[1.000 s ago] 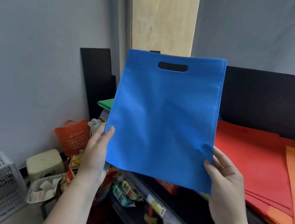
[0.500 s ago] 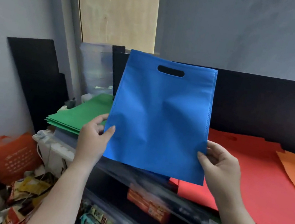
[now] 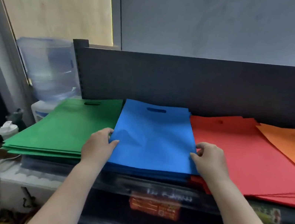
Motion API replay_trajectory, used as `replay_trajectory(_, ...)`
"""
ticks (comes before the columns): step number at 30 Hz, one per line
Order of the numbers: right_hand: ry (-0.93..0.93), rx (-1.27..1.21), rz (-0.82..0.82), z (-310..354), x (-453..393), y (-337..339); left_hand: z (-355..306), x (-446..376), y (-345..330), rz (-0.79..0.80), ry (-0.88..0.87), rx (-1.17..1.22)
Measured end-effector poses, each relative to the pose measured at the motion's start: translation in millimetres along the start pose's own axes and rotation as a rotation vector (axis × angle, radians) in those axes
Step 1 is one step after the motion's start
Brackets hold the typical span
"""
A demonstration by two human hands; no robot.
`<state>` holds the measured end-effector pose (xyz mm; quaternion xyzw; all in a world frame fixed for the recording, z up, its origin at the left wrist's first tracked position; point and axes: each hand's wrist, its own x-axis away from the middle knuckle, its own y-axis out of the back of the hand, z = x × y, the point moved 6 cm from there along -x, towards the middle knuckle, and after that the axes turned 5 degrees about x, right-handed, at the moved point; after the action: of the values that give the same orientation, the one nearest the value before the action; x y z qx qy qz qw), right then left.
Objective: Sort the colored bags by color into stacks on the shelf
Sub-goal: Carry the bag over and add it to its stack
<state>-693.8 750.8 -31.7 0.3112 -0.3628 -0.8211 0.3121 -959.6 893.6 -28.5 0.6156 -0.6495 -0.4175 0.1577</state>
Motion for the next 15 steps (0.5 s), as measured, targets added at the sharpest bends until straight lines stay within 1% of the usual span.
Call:
replay_trajectory(4,-0.046,0.109,0.037,-1.5,2.8,-5.0,1.2,0.6,-8.6,0.107,0.004,-0.153)
replay_trajectory(7,-0.022,0.146,0.025,2.1,5.2,2.1,-9.8,-2.6,-2.1,0.123,-0.060,-0.286)
replay_trajectory(11,0.041,0.199,-0.087,2.5,12.2,33.5,-53.1,-3.4,4.8,0.091,-0.220,-0.211)
replay_trajectory(15,0.091,0.320,-0.072,-12.9,12.8,70.9,-123.8,8.9,-13.6,0.087,-0.476,-0.248)
